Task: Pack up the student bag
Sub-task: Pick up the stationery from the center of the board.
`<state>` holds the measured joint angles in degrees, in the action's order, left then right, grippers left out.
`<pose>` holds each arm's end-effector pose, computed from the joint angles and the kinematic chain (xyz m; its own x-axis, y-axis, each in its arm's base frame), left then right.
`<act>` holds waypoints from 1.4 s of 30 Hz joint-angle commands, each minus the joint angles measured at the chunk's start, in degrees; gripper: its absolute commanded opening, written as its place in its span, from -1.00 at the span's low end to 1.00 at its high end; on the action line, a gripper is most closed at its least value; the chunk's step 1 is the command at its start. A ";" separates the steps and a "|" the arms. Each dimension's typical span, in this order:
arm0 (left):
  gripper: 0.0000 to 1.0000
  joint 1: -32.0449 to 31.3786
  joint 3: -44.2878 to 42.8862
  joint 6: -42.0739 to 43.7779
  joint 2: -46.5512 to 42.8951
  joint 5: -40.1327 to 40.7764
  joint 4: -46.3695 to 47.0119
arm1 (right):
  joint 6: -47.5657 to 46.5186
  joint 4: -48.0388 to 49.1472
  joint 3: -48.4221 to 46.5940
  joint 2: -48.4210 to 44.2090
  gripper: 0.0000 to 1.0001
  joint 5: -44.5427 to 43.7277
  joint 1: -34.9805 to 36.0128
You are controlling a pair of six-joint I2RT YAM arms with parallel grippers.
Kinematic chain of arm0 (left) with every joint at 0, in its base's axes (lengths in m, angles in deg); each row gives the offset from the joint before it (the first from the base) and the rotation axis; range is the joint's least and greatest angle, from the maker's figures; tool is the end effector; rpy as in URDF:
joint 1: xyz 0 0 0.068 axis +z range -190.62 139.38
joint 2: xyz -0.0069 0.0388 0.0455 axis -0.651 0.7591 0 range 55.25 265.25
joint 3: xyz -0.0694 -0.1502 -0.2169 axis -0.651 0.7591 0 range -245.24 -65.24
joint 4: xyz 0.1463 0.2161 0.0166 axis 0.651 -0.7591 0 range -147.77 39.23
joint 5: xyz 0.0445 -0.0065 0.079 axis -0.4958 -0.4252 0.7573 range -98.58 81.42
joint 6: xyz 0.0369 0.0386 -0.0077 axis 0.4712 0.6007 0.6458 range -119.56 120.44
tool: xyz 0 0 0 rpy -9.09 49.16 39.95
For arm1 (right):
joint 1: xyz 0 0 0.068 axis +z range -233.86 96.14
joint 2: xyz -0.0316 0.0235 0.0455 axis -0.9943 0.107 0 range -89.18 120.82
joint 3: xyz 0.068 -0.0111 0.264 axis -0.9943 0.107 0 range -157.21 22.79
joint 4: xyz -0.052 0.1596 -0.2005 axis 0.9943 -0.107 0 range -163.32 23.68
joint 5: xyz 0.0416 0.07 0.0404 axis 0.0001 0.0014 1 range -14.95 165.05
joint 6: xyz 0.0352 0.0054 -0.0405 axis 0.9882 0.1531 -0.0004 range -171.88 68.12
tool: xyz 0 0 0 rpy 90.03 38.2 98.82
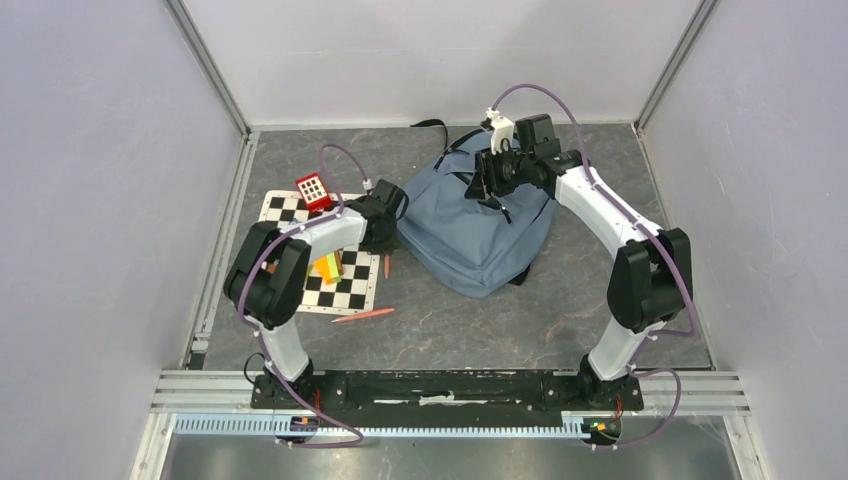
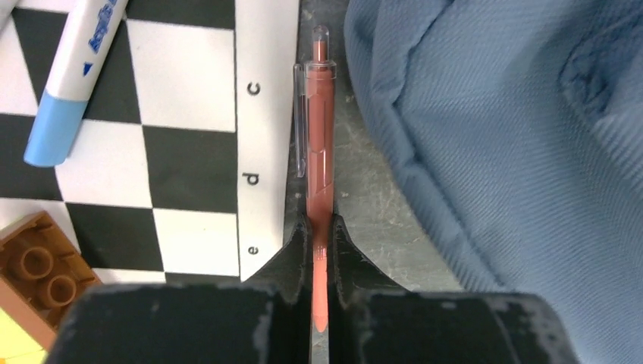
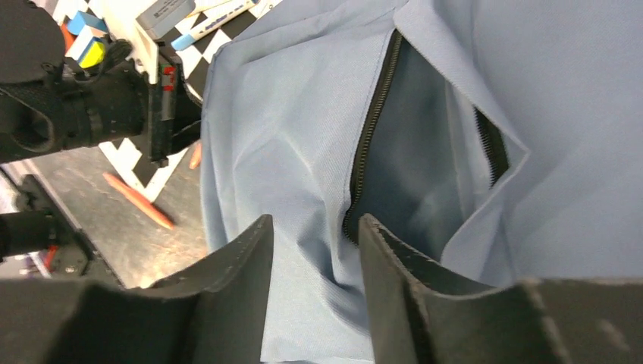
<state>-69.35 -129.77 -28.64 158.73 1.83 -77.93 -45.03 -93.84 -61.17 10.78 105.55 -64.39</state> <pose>0.3135 -0.1645 0.1632 -0.8993 -0.0521 -0.4341 -0.0326 0.9981 -0.0523 0.3651 0.1483 0.2916 -0.7203 -0.1457 -0.6781 -0.5521 0.7122 0.4334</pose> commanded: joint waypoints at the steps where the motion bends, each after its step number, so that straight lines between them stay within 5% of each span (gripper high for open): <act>1: -0.96 0.04 2.36 -0.76 -7.48 0.62 3.14 | 0.07 1.95 -2.12 -4.39 0.24 -4.46 0.32; 5: -0.96 -0.06 1.98 0.36 -16.50 -0.67 7.39 | 1.26 2.65 -3.12 -5.51 0.53 -7.97 0.22; 18: -0.96 -1.14 -4.99 -2.20 -20.48 -26.35 25.74 | 26.97 23.06 2.35 -9.61 0.58 3.39 0.84; 33: -0.96 -3.61 -5.52 -6.62 -18.41 -32.93 31.90 | 29.57 23.44 -0.04 -5.56 -0.07 8.87 2.77; 37: -0.95 -3.74 -5.88 -6.54 -17.98 -32.51 31.32 | 28.76 23.40 -0.06 -5.48 -0.67 7.80 2.75; 39: -0.69 -3.70 -6.04 -6.54 -17.90 -32.65 31.22 | 27.59 23.20 -0.15 -5.67 -0.97 6.16 2.71; 42: 0.39 -3.70 -6.09 -6.14 -18.38 -30.69 29.84 | 25.23 23.02 -0.77 -5.29 -1.00 3.78 1.12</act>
<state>-72.85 -133.55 -33.78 140.50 -29.64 -49.12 -16.39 -72.21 -59.36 5.49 111.91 -61.90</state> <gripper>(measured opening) 0.461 0.045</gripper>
